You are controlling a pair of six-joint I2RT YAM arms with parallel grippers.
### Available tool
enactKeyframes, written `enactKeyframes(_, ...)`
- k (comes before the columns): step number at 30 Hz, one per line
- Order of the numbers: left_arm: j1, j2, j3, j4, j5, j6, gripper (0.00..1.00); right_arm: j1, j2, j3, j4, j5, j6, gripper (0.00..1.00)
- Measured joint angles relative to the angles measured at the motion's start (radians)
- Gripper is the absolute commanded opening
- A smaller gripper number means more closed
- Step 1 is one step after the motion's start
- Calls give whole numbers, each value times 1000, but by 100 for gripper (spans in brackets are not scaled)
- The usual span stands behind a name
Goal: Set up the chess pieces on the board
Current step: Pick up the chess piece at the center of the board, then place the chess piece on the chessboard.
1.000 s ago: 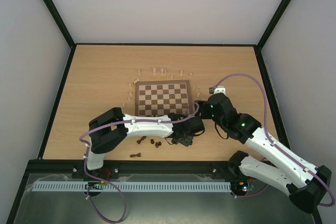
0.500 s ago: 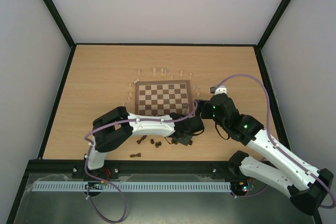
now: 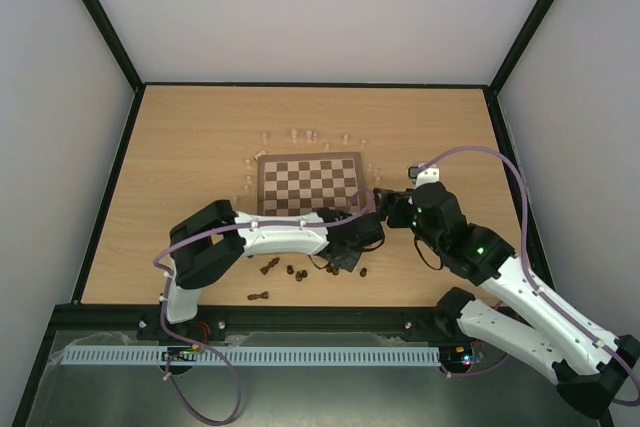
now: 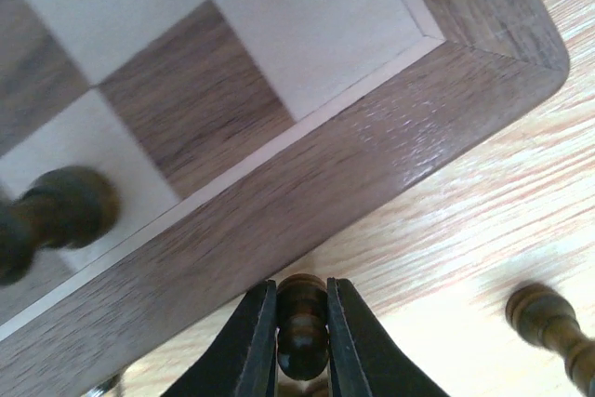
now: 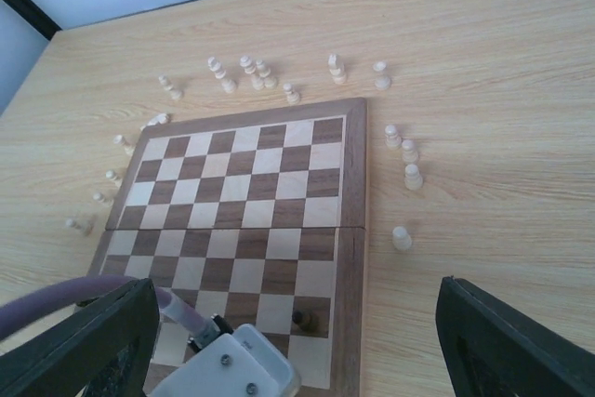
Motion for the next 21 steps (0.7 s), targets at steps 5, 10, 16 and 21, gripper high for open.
enactKeyframes(5, 1, -61, 0, -57, -11, 0, 2, 0, -37, 0, -2, 7, 5, 83)
enactKeyframes(10, 3, -145, 0, -99, -31, 0, 3, 0, -55, 0, -7, 16, 5, 83)
enactKeyframes(16, 42, -192, 6, -155, -58, 13, 3, 0, -56, 0, -13, 20, 5, 82)
enactKeyframes(21, 127, -201, 36, -192, -78, 46, 4, 0, -60, 0, -13, 20, 5, 83)
